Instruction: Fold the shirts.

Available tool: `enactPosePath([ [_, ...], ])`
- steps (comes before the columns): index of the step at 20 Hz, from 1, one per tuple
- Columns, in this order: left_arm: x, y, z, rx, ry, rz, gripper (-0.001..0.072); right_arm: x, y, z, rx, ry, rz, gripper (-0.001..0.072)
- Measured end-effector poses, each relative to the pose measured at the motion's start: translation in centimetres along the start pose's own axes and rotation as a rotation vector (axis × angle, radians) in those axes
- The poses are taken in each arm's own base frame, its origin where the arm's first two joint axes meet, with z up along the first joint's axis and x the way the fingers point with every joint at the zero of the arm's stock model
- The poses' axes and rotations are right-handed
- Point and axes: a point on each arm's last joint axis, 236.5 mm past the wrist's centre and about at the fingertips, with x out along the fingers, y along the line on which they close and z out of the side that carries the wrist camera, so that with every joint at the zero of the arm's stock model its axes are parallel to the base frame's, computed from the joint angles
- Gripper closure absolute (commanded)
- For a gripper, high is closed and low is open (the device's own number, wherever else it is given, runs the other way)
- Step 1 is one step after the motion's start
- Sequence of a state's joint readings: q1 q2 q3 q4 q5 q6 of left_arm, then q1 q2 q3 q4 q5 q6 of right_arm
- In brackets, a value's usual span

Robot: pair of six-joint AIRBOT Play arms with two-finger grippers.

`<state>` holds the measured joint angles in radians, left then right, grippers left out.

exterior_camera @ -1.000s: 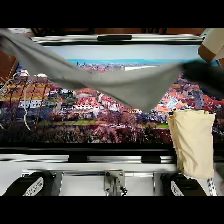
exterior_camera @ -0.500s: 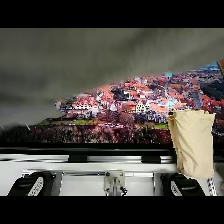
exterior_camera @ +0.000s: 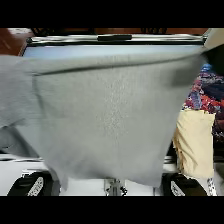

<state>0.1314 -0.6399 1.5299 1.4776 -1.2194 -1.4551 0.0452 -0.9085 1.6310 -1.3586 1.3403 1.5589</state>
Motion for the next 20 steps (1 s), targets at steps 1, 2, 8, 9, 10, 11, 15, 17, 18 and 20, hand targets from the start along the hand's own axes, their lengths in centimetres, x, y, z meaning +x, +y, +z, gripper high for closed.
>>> enactPosePath([
  [1,2.6,0.1,-2.6,-0.001,0.076,-0.004,0.0666,3.3,-1.0,-1.7,0.017,0.071,-0.016,0.0644],
  [2,5.0,0.1,-4.7,-0.002,0.132,-0.007,0.0666,6.3,-2.0,-3.1,0.035,0.118,-0.029,0.0644],
  [8,18.8,-0.4,-13.4,-0.078,0.302,-0.058,0.0666,21.5,-4.8,-5.0,0.221,0.098,-0.018,0.0644],
  [9,20.6,-0.7,-14.2,-0.105,0.310,-0.070,0.0666,23.4,-4.9,-5.2,0.263,0.086,-0.009,0.0644],
  [10,22.5,-0.9,-15.2,-0.135,0.321,-0.081,0.0665,25.2,-5.2,-5.3,0.302,0.069,0.000,0.0644],
  [11,24.1,-1.4,-16.2,-0.172,0.332,-0.096,0.0665,26.8,-5.4,-5.6,0.336,0.060,0.003,0.0643],
  [15,29.1,-3.9,-21.5,-0.331,0.443,-0.165,0.0663,31.4,-6.3,-8.8,0.417,0.112,-0.003,0.0642],
  [17,30.1,-5.1,-24.5,-0.372,0.533,-0.190,0.0535,32.7,-6.2,-11.2,0.457,0.184,-0.002,0.0450],
  [18,30.2,-5.7,-26.0,-0.392,0.584,-0.204,0.0364,33.0,-6.1,-11.9,0.472,0.209,0.002,0.0234],
  [20,29.4,-6.2,-27.8,-0.419,0.682,-0.227,0.0287,32.7,-5.5,-12.7,0.493,0.250,0.019,0.0208],
])
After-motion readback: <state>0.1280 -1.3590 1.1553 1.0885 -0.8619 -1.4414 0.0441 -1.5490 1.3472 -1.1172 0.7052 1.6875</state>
